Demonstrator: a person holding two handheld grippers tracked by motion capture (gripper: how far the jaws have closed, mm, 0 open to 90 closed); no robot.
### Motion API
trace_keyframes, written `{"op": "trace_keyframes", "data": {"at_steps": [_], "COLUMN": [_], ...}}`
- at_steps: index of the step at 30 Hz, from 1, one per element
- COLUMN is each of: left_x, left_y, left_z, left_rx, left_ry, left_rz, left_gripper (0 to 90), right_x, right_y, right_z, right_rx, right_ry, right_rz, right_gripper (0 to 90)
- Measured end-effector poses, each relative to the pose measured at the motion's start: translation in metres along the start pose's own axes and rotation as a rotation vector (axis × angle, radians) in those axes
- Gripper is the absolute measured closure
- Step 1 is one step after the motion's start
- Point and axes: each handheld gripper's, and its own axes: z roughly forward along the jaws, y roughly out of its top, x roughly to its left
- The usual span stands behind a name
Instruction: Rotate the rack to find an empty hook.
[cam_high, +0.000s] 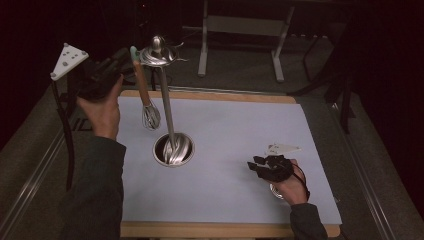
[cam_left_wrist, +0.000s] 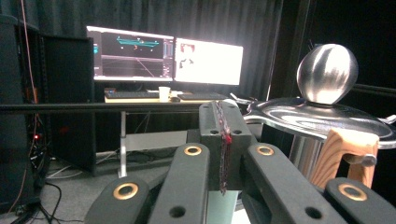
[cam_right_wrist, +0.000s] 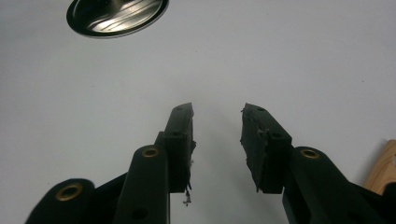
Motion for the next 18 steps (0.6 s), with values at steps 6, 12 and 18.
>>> {"op": "trace_keyframes", "data": {"at_steps": [6, 12, 18], "left_x": [0.001, 0.001, 0.004], "left_y": [0.002, 0.001, -0.004], "left_z": [-0.005, -0.014, -0.024], "left_rx": [0.007, 0.015, 0.042], "left_ry": [0.006, -0.01, -0.009], "left_rz": [0.021, 0.027, 0.06], "left_gripper": [90.0, 89.8, 89.2], "right_x": [-0.001, -0.002, -0.005], "right_y": [0.0, 0.0, -0.001], "right_z": [-0.001, -0.002, -0.004], "right_rx": [0.002, 0.003, 0.012], "right_ry": [0.0, -0.004, -0.022], "right_rz": [0.0, 0.001, 0.001], "right_gripper": [63.0, 62.9, 62.9]}}
